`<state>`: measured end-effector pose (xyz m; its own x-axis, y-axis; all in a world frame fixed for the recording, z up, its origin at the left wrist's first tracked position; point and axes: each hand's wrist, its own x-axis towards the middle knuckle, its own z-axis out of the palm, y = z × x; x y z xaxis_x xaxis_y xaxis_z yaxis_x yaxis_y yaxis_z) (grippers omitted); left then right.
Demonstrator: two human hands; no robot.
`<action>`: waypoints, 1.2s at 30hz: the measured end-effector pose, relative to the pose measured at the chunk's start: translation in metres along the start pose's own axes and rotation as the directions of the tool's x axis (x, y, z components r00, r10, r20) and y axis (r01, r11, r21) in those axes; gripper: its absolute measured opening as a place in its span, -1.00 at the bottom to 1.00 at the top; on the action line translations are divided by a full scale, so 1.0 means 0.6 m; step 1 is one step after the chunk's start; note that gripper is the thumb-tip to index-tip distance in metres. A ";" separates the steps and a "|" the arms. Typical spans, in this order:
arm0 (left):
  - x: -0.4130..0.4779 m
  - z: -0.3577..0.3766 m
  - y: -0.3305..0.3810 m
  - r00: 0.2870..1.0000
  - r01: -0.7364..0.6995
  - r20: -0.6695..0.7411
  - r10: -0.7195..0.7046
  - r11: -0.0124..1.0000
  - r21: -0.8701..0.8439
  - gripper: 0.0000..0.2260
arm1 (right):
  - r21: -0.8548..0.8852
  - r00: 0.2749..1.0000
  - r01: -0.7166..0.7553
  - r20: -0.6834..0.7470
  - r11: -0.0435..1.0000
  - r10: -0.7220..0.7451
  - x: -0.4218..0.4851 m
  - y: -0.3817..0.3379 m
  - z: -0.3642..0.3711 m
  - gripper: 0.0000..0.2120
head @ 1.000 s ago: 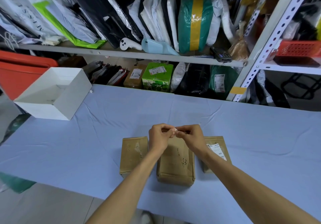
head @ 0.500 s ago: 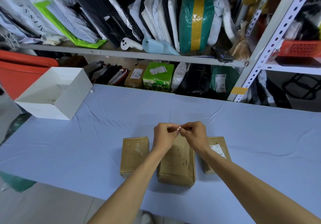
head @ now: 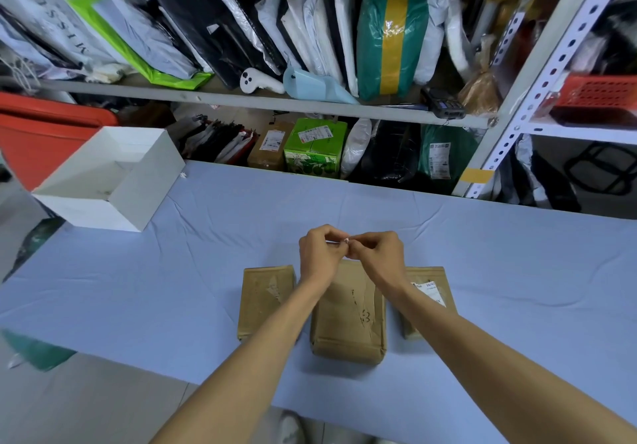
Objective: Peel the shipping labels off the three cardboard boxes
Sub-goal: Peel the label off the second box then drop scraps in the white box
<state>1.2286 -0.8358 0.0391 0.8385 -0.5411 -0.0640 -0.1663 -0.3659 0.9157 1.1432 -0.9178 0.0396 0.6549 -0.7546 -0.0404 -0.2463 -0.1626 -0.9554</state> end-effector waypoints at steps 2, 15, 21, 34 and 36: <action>-0.002 -0.001 0.000 1.000 -0.002 -0.001 0.002 1.000 0.011 -0.92 | 0.031 1.000 -0.022 0.009 0.999 0.022 0.001 0.000 0.002 -0.89; -0.026 0.003 0.005 0.996 0.043 -0.080 -0.039 0.998 0.043 -0.93 | 0.045 0.999 -0.024 0.039 0.999 0.022 -0.007 0.004 -0.007 -0.92; -0.038 -0.005 0.007 0.994 0.069 -0.085 -0.068 0.998 0.011 -0.94 | 0.127 0.996 -0.086 0.030 0.988 0.083 -0.013 0.007 -0.009 -0.97; -0.060 -0.148 -0.044 0.957 0.150 -0.241 -0.164 0.986 -0.074 -0.88 | 0.068 0.975 -0.084 0.212 0.994 0.068 -0.028 -0.045 0.131 -0.90; -0.054 -0.186 -0.058 0.951 0.149 -0.264 -0.164 0.986 -0.076 -0.89 | 0.074 0.972 -0.065 0.230 0.995 0.046 -0.034 -0.063 0.171 -0.92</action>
<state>1.2651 -0.7206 0.0535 0.9612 -0.2546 -0.1062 0.0005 -0.3834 0.9236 1.2125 -0.8312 0.0464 0.7896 -0.5948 -0.1506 -0.2348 -0.0661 -0.9698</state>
